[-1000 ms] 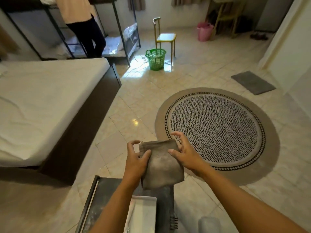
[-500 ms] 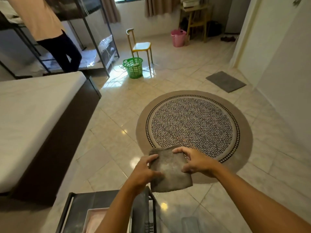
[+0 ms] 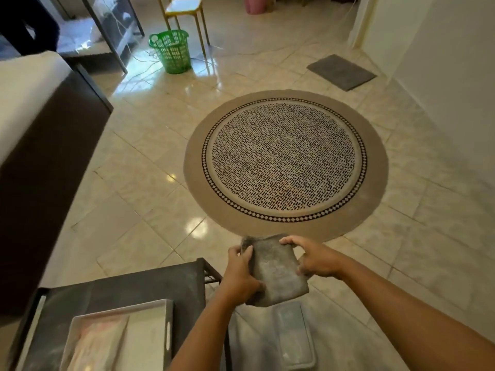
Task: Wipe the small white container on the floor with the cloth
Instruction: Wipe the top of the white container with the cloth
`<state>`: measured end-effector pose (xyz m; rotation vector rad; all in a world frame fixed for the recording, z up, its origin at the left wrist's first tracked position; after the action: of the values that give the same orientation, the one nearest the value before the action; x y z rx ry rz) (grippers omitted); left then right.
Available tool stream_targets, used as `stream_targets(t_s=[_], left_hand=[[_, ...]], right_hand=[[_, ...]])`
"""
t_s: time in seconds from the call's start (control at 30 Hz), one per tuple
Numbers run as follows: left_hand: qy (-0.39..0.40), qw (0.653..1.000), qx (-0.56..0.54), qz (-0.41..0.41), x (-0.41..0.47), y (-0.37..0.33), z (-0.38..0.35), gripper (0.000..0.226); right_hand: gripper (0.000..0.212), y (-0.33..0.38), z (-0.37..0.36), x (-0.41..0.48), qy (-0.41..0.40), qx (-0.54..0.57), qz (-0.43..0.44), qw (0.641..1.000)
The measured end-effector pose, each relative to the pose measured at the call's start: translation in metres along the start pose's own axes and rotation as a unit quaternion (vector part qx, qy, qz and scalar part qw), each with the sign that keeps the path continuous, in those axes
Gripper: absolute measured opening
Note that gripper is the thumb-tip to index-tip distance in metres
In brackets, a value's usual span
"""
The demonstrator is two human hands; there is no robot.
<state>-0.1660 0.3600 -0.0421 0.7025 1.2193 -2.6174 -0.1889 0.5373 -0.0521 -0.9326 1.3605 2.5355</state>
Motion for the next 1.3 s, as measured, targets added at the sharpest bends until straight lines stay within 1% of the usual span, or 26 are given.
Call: stream_targets(t_s=[0.13, 0.27, 0.43, 0.53, 0.67, 0.83, 1.0, 1.17, 1.3], left_hand=[[-0.013, 1.0, 0.019, -0.005, 0.038, 0.064, -0.051, 0.097], [-0.031, 0.999, 0.02, -0.003, 0.069, 0.121, -0.097, 0.085], [-0.06, 0.998, -0.024, 0.017, 0.093, 0.17, -0.136, 0.069], [-0.083, 0.996, -0.008, -0.014, 0.082, 0.177, -0.15, 0.07], [-0.105, 0.992, -0.055, -0.044, 0.029, 0.169, -0.158, 0.053], [-0.152, 0.98, 0.002, -0.129, -0.076, 0.158, -0.164, 0.07], [-0.16, 0.975, 0.024, -0.152, -0.159, 0.163, -0.177, 0.072], [-0.178, 0.968, 0.022, -0.175, -0.199, 0.164, -0.181, 0.07], [-0.199, 0.961, 0.016, -0.192, -0.212, 0.163, -0.176, 0.076]], right_hand=[[0.085, -0.067, -0.046, 0.05, -0.017, -0.016, 0.005, 1.0], [0.086, -0.12, -0.084, 0.085, -0.03, -0.036, 0.02, 0.999], [0.09, -0.161, -0.116, 0.11, -0.03, -0.054, 0.043, 0.997], [0.092, -0.172, -0.124, 0.104, -0.041, -0.073, 0.062, 0.995], [0.09, -0.173, -0.13, 0.056, -0.062, -0.087, 0.096, 0.99], [0.087, -0.171, -0.146, -0.049, -0.099, -0.08, 0.149, 0.981], [0.087, -0.175, -0.162, -0.139, -0.138, -0.109, 0.188, 0.966], [0.091, -0.18, -0.17, -0.182, -0.164, -0.121, 0.202, 0.958], [0.092, -0.179, -0.169, -0.195, -0.175, -0.086, 0.22, 0.956]])
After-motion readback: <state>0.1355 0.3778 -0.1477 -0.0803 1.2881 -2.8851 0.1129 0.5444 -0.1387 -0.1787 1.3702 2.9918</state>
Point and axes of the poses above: each hand's wrist, its own x-axis towards the middle knuckle, its own z-axis out of the back of the hand, y = z × x, the point moved 7 cm from there along x, towards the middle knuckle, and after that the axes turned 11 degrees about -y, right-handed, at the moved point
